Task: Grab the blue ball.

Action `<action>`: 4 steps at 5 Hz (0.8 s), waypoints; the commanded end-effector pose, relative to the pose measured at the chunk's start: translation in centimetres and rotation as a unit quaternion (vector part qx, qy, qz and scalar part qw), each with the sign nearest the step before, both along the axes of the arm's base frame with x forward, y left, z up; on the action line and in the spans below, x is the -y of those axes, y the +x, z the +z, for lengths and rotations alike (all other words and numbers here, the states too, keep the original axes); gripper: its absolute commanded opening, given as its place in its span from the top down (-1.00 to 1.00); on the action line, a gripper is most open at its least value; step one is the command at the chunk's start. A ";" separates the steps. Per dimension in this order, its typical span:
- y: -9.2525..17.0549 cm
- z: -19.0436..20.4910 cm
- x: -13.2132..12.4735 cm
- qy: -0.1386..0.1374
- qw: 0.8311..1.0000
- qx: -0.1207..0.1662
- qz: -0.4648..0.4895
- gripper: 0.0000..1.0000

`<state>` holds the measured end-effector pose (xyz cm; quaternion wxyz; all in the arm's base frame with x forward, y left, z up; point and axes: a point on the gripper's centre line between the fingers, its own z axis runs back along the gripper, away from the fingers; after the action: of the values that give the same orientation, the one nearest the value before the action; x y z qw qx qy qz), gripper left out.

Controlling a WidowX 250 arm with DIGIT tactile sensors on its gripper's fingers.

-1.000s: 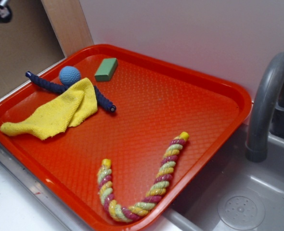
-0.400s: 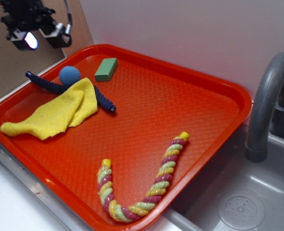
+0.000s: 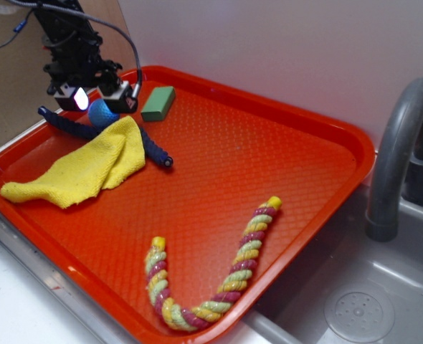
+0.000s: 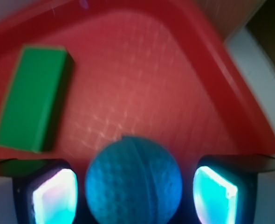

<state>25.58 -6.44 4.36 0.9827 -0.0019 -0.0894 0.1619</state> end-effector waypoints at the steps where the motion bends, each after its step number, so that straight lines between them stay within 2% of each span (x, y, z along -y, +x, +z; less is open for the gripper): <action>1: 0.0 -0.3 0.2 0.015 0.999 -0.009 -0.030 1.00; 2: 0.0 0.9 0.6 0.013 0.999 -0.003 -0.036 1.00; 3: 0.0 4.8 1.5 -0.001 0.997 0.008 -0.071 1.00; 4: -0.4 9.2 2.5 -0.037 0.994 0.007 -0.101 1.00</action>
<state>24.61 -8.80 11.72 0.9945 -0.0366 -0.0627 0.0754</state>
